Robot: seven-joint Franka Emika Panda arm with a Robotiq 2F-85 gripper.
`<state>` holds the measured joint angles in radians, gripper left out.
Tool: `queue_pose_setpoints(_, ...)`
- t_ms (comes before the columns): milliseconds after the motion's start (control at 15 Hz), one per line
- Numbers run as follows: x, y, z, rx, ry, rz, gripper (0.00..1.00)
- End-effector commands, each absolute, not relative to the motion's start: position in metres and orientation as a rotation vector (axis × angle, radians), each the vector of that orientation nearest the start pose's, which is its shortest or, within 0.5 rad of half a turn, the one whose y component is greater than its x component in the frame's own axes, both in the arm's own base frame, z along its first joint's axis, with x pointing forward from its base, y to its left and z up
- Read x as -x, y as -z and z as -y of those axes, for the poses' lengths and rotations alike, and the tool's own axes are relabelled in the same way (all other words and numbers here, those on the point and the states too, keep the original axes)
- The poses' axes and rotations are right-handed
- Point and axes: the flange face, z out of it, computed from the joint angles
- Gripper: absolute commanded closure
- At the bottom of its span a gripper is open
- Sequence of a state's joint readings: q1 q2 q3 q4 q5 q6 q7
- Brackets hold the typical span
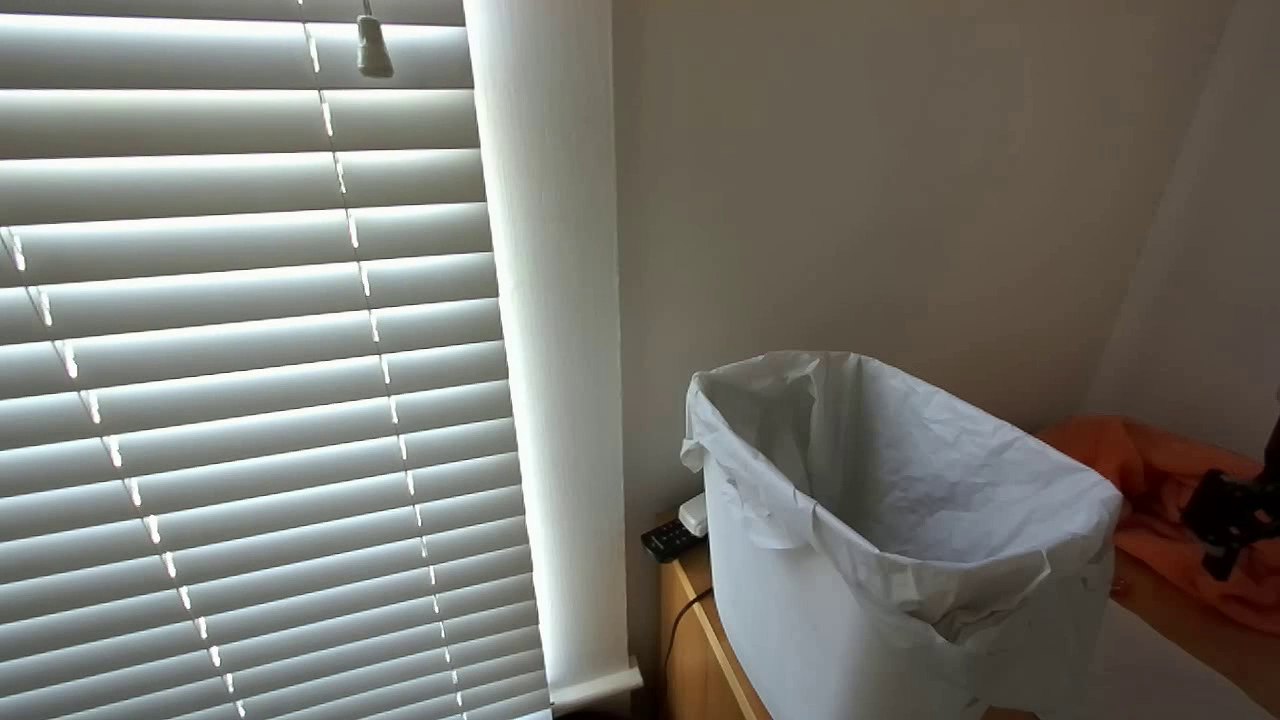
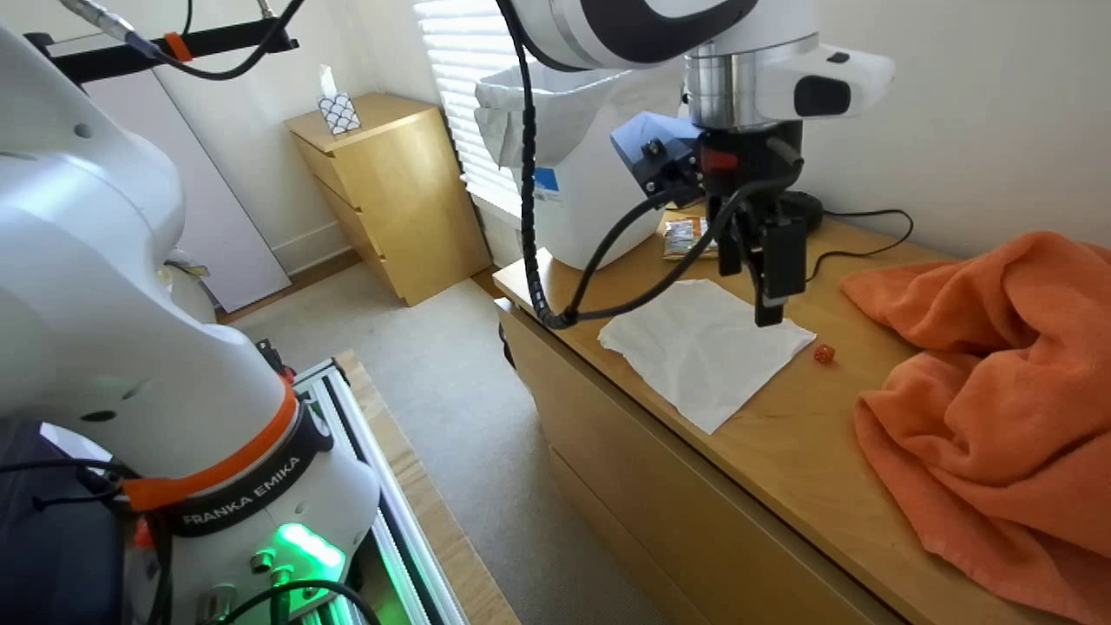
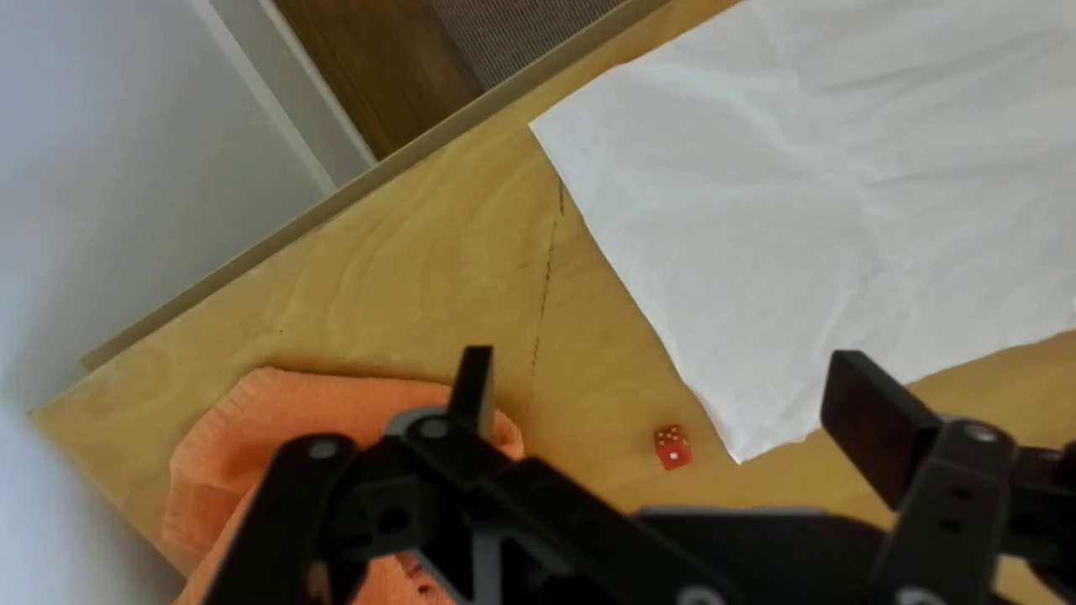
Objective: Place the small item on the paper towel, then fold the paper towel
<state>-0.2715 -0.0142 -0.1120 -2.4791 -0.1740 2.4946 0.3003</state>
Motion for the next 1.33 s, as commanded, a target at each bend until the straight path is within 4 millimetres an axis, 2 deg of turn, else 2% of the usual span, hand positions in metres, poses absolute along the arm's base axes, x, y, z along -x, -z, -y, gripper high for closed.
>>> queue_pose_setpoints(0,-0.442,-0.290,0.181,3.125,0.016,-0.891,0.00)
queue_pose_setpoints(133,-0.444,-0.284,0.184,3.125,-0.004,-0.897,0.00)
queue_pose_setpoints(333,-0.446,-0.288,0.181,3.128,0.012,-0.887,0.00)
queue_pose_setpoints(467,-0.452,-0.268,0.195,3.131,-0.086,-1.029,0.00)
queue_pose_setpoints(533,-0.454,-0.261,0.197,3.104,-0.115,-1.024,0.00)
queue_pose_setpoints(867,-0.470,-0.228,0.206,2.987,-0.118,-1.087,0.00)
queue_pose_setpoints(1267,-0.499,-0.206,0.211,2.909,-0.024,-1.101,0.00)
